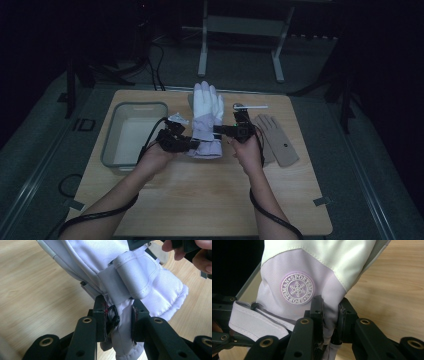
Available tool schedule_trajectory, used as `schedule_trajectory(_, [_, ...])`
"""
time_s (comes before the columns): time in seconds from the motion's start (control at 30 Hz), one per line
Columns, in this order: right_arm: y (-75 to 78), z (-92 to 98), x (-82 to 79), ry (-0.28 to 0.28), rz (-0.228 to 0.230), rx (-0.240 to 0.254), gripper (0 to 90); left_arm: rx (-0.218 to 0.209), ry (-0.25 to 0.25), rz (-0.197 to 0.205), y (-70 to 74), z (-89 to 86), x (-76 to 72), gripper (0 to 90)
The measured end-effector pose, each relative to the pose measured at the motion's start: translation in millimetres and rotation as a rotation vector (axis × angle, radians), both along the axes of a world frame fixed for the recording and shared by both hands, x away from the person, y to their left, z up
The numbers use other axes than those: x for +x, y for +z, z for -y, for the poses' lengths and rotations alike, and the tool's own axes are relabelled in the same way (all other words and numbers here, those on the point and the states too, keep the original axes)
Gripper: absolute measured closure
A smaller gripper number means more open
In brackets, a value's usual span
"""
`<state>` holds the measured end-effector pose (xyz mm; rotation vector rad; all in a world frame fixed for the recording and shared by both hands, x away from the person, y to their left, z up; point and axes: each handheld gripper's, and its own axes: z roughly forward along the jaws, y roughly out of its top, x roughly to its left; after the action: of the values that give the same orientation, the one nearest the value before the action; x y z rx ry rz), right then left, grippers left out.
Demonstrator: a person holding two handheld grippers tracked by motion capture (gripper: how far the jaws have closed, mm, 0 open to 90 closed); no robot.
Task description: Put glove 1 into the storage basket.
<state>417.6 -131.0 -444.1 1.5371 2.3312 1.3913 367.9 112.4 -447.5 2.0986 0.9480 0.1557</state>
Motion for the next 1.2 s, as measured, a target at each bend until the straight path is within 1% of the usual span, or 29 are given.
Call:
schedule_trajectory(0.2, [9.4, -23.6, 3.7, 0.028, 0.009, -0.007, 77.2, 0.006, 0.021, -0.002, 8.3, -22.4, -1.4, 71.9])
schedule_trajectory(0.3, [11.8, -36.3, 5.5, 0.041, 0.006, 0.001, 77.2, 0.009, 0.033, -0.002, 11.3, -34.9, -2.5, 71.9])
schedule_trajectory(0.33, [11.8, -36.3, 5.5, 0.041, 0.006, 0.001, 77.2, 0.009, 0.033, -0.002, 11.3, -34.9, -2.5, 72.0])
schedule_trajectory(0.37, [13.1, -46.7, 6.7, 0.052, 0.006, -0.001, 77.2, 0.01, 0.041, -0.005, 12.3, -42.8, -3.0, 72.0])
schedule_trajectory(0.43, [13.6, -53.9, 7.7, 0.058, 0.005, -0.004, 77.2, 0.007, 0.054, -0.011, 12.9, -52.4, -3.7, 71.9])
schedule_trajectory(0.53, [14.2, -68.4, 8.9, 0.069, 0.003, -0.009, 77.2, 0.015, 0.064, -0.013, 13.8, -64.6, -4.8, 72.0])
schedule_trajectory(0.6, [13.7, -77.9, 10.2, 0.078, 0.002, -0.005, 77.2, 0.018, 0.073, -0.02, 14.1, -73.7, -5.4, 71.9])
schedule_trajectory(0.77, [12.0, -103.2, 12.6, 0.106, -0.01, -0.015, 77.2, 0.027, 0.095, -0.029, 12.9, -96.7, -8.3, 71.9])
schedule_trajectory(0.97, [9.2, -134.7, 15.0, 0.143, -0.013, -0.024, 77.2, 0.028, 0.124, -0.046, 10.8, -126.0, -11.9, 71.8])
schedule_trajectory(1.07, [4.0, -151.9, 15.9, 0.154, -0.022, -0.023, 77.2, 0.041, 0.132, -0.062, 8.1, -141.1, -11.4, 71.7])
schedule_trajectory(1.2, [-2.7, -170.4, 17.2, 0.168, -0.03, -0.022, 77.2, 0.058, 0.147, -0.068, 5.0, -158.2, -13.1, 71.7])
